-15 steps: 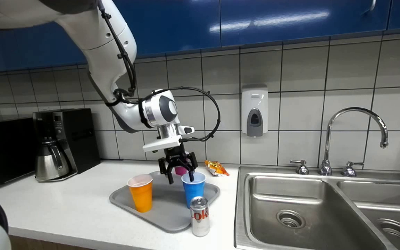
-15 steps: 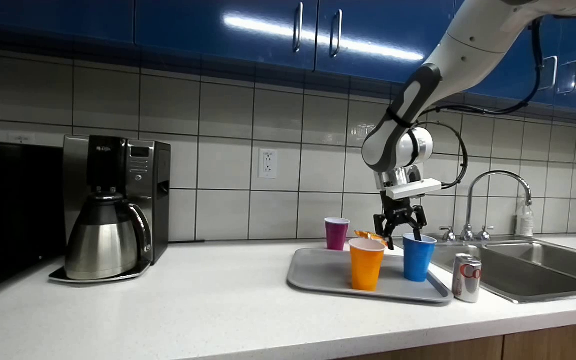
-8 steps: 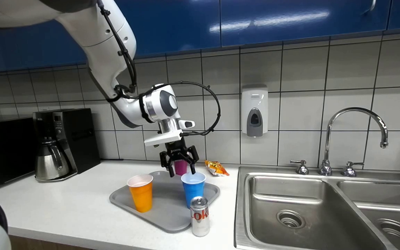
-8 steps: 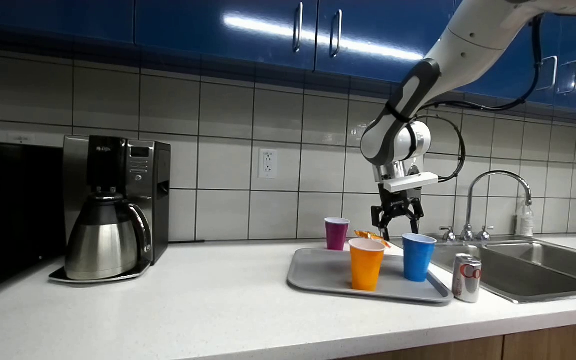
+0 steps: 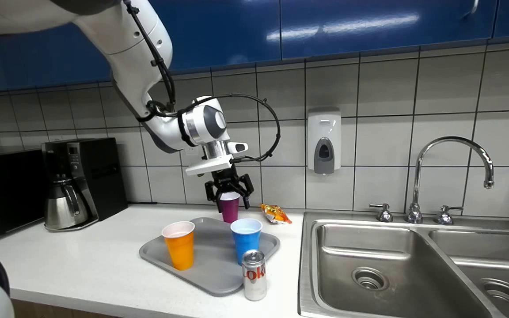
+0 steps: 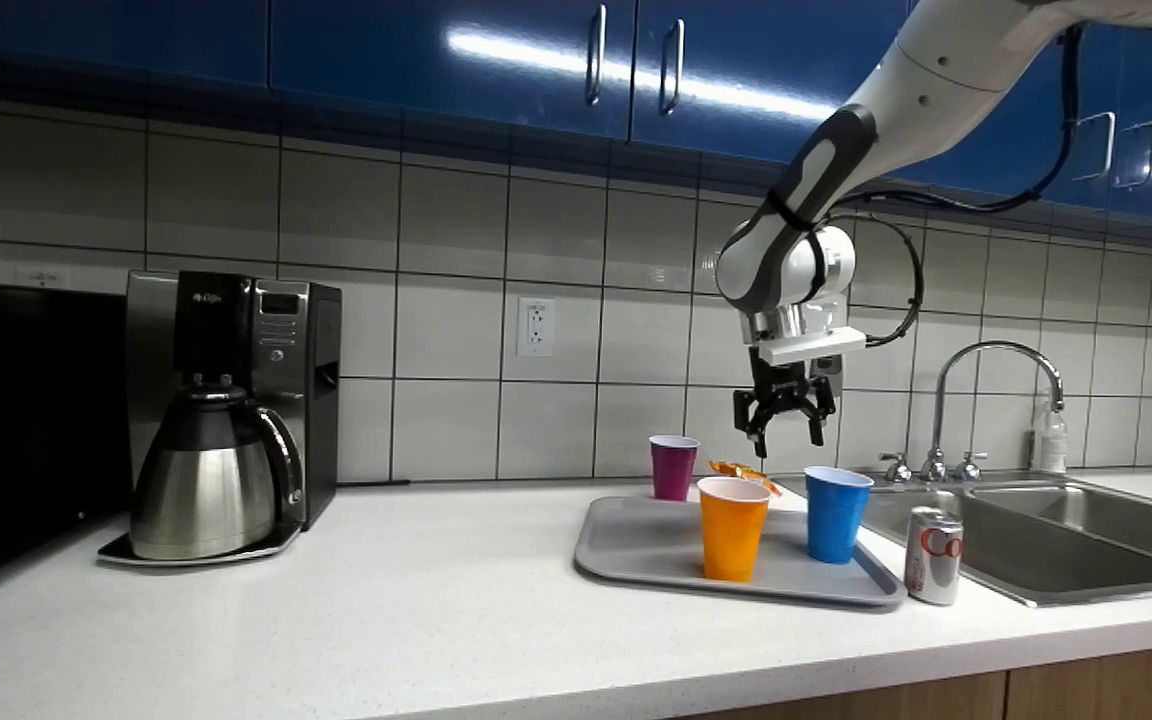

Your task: Put the cups on the tray

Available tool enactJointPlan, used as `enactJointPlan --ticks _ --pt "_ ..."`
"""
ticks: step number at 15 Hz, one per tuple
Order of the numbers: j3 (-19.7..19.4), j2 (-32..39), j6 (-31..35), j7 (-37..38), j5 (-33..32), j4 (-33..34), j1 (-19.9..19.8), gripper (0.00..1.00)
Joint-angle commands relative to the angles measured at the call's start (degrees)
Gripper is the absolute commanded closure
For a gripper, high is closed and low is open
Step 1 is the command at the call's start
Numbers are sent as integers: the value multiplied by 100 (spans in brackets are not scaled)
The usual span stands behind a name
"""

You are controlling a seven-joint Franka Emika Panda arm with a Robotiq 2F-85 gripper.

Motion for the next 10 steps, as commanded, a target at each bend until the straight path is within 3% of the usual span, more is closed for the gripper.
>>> enactJointPlan --ticks 1,10 --pt "126 64 -132 60 139 269 -80 0" --pt "149 443 138 157 143 689 -53 0"
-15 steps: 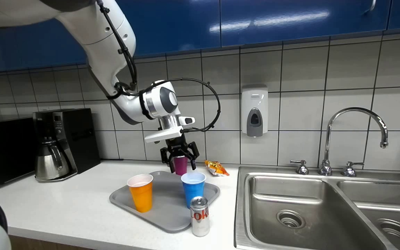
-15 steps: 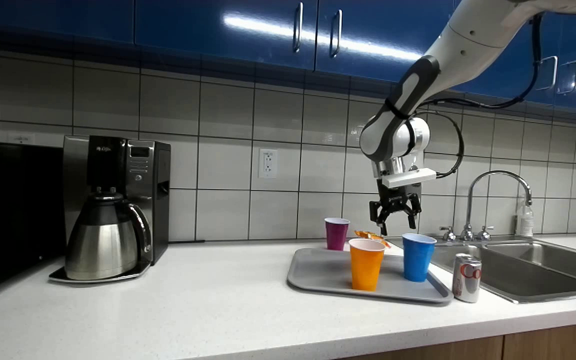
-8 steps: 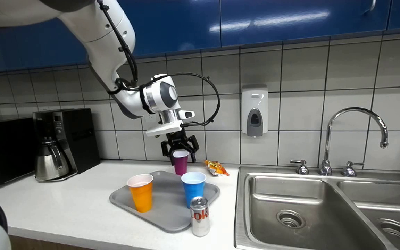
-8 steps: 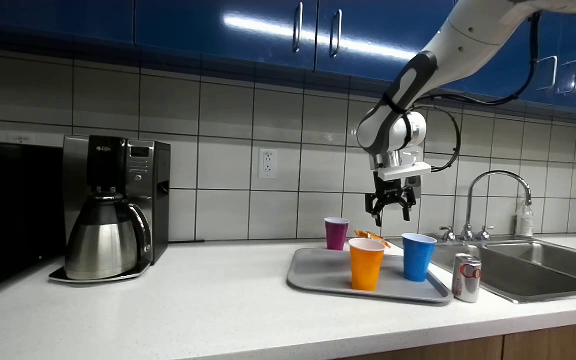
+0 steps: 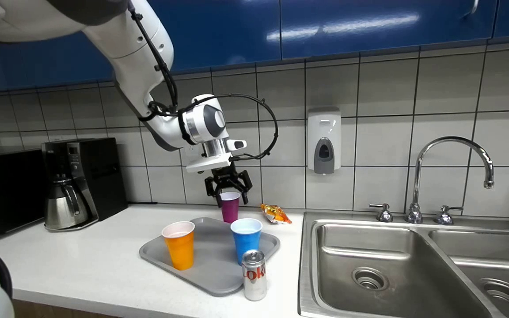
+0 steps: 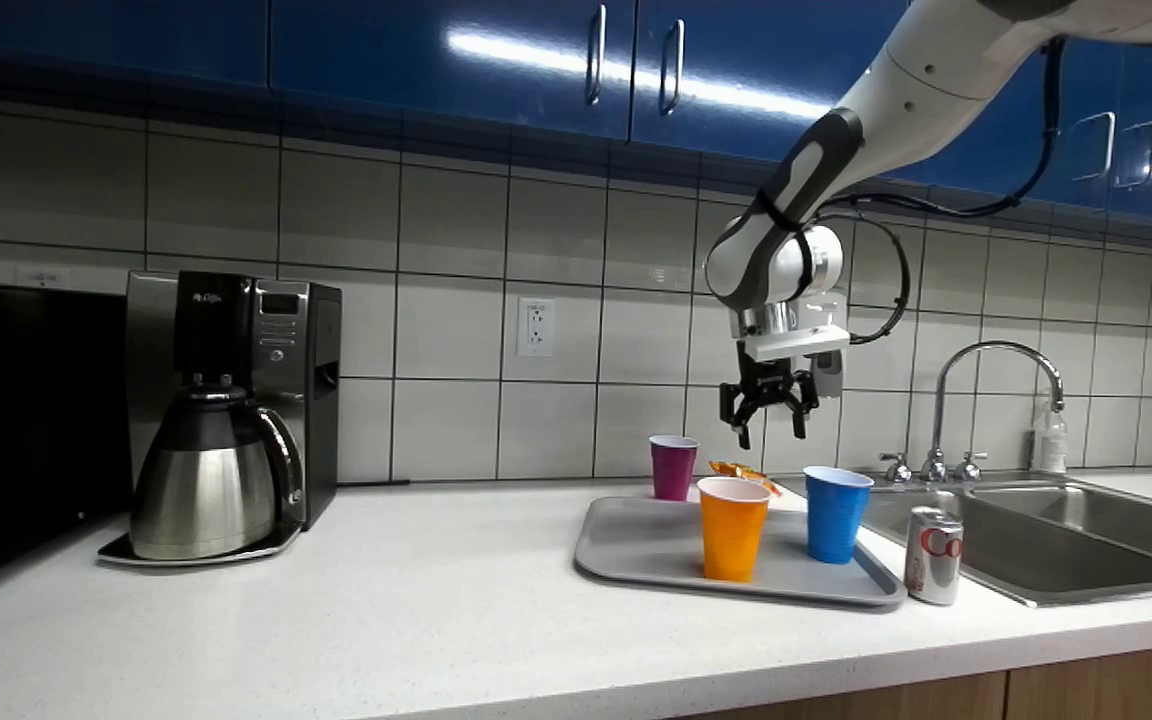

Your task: Put the cups on the tray

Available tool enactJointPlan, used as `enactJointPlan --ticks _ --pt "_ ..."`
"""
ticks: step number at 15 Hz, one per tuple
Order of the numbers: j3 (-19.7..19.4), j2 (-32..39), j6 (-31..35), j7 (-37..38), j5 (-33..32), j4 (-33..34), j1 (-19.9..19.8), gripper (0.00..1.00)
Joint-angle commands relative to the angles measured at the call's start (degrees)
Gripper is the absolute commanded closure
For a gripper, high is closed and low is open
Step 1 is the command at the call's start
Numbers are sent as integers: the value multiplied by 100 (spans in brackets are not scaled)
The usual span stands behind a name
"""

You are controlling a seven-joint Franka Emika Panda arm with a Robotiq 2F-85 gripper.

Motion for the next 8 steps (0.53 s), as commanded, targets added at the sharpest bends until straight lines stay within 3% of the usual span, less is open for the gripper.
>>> enactJointPlan --ticks 1,8 --pt "74 296 33 126 77 408 -56 0" --pt "110 673 142 215 322 836 -45 0"
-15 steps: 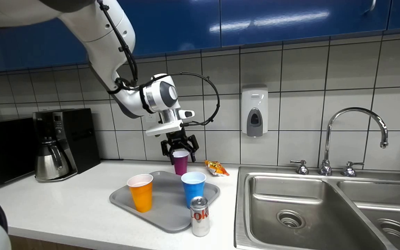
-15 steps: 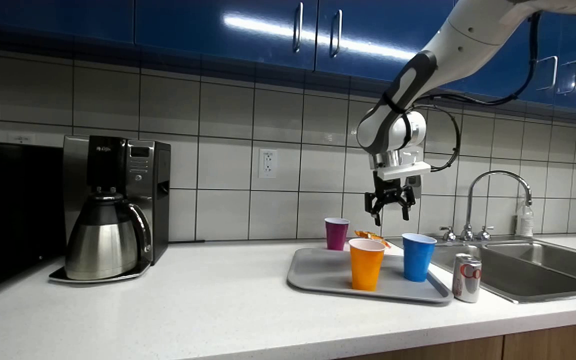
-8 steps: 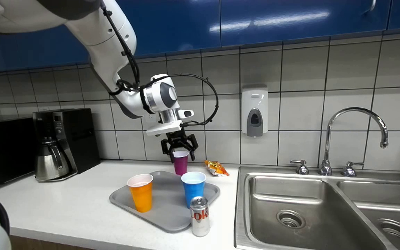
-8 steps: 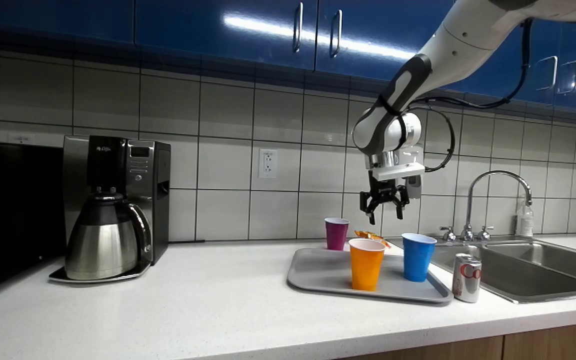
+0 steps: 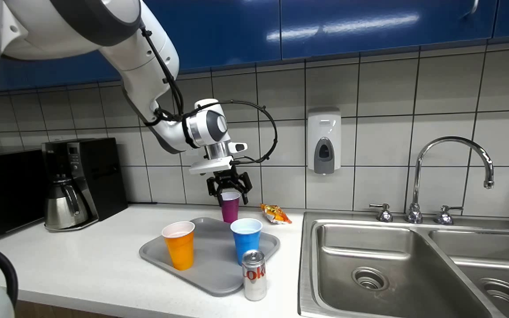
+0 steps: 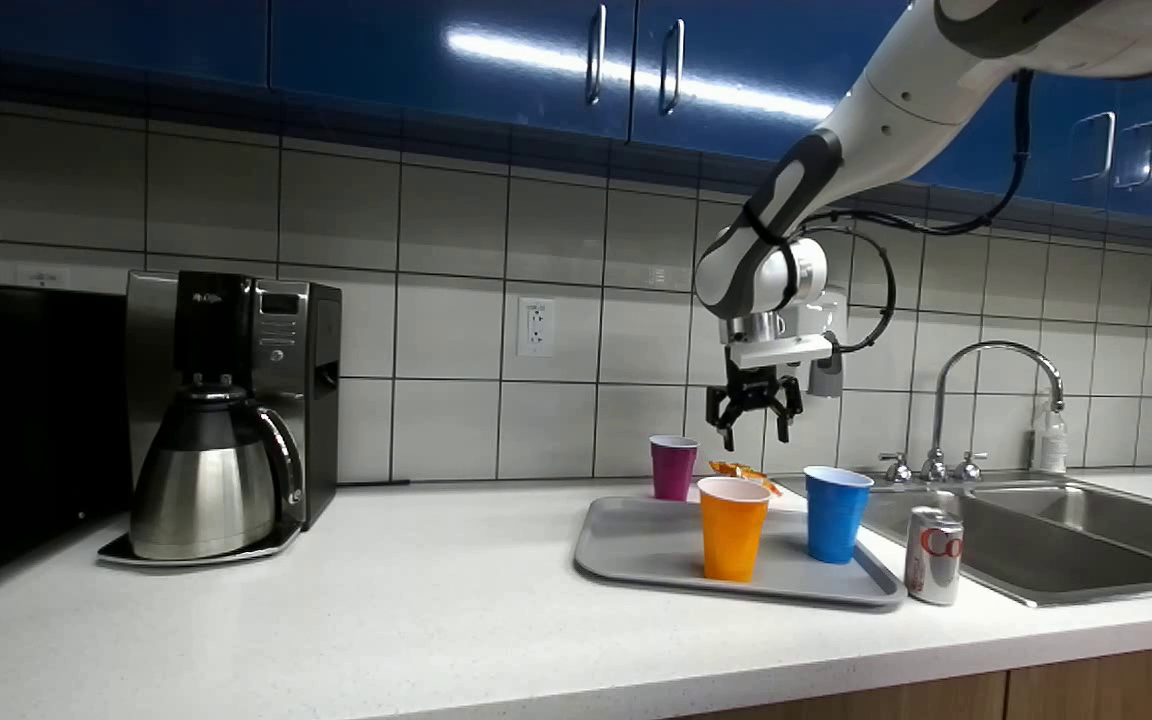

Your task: Put the cups on the tray

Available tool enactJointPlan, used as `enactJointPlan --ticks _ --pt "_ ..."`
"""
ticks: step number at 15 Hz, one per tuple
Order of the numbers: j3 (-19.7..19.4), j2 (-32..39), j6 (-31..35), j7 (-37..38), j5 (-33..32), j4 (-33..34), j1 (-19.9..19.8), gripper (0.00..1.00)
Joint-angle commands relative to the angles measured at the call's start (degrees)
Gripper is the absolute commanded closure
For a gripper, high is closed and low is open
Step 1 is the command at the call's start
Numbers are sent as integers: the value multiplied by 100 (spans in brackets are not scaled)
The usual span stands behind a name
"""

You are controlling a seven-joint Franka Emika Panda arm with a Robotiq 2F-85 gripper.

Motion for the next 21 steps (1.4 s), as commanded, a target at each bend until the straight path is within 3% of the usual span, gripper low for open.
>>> enactJointPlan --ticks 1,21 --pt "82 272 37 155 179 400 -37 0" --pt "-30 1409 41 825 264 2098 134 0"
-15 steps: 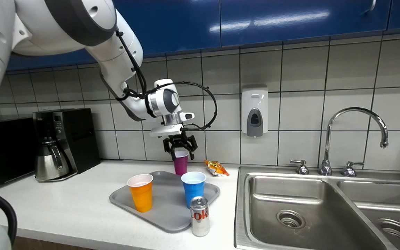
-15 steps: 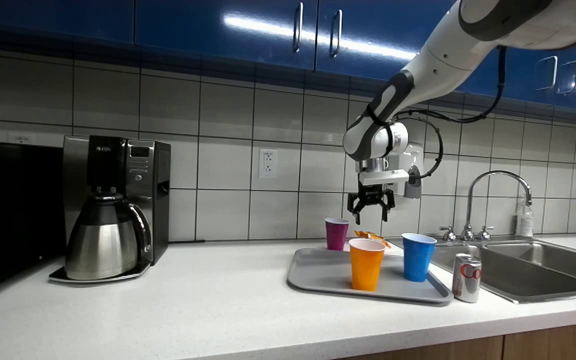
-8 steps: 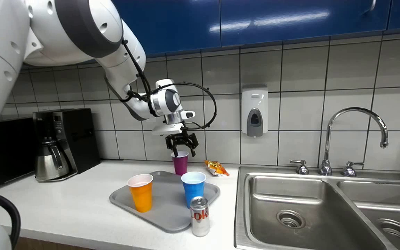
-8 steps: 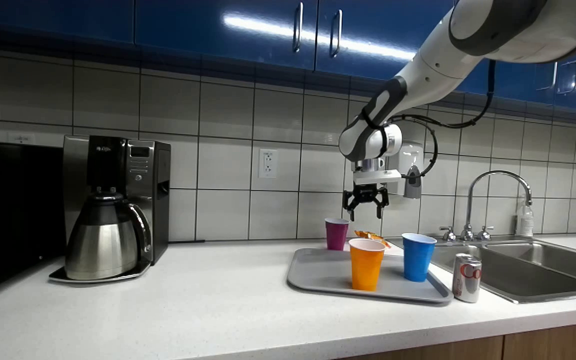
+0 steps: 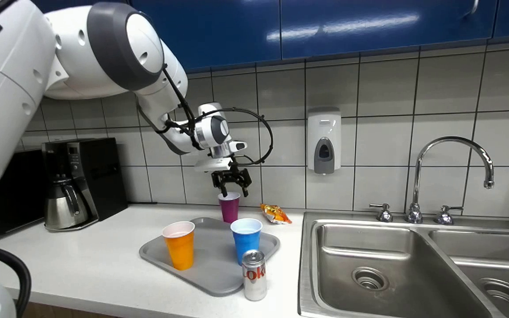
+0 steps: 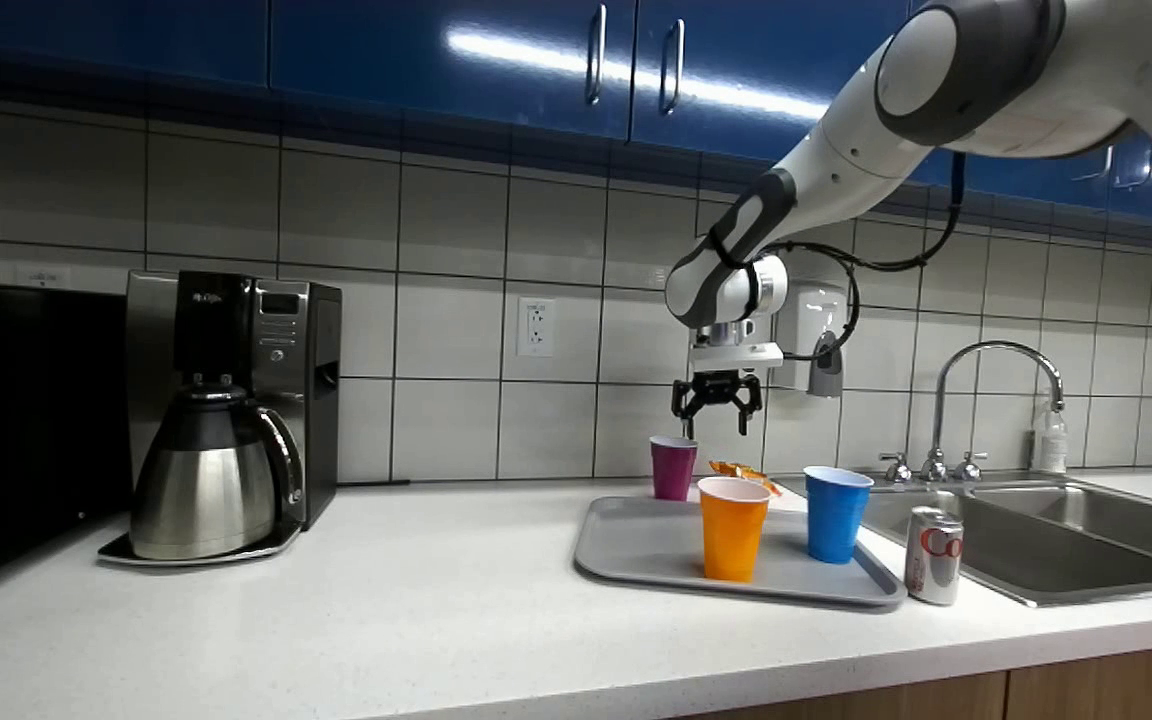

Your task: Put the cups on the tray

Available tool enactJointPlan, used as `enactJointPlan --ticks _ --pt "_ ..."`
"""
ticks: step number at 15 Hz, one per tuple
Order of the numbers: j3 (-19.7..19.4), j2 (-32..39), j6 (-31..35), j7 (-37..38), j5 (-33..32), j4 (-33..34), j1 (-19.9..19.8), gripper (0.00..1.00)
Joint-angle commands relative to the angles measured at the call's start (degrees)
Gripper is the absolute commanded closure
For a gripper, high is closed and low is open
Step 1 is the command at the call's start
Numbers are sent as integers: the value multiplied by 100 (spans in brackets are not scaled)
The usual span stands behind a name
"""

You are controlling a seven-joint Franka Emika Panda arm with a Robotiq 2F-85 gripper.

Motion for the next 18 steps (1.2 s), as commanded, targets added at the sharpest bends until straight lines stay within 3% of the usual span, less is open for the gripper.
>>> enactJointPlan --ticks 1,18 --pt "-61 314 -88 247 62 506 67 0" --pt "-172 1172 -248 512 97 1509 72 0"
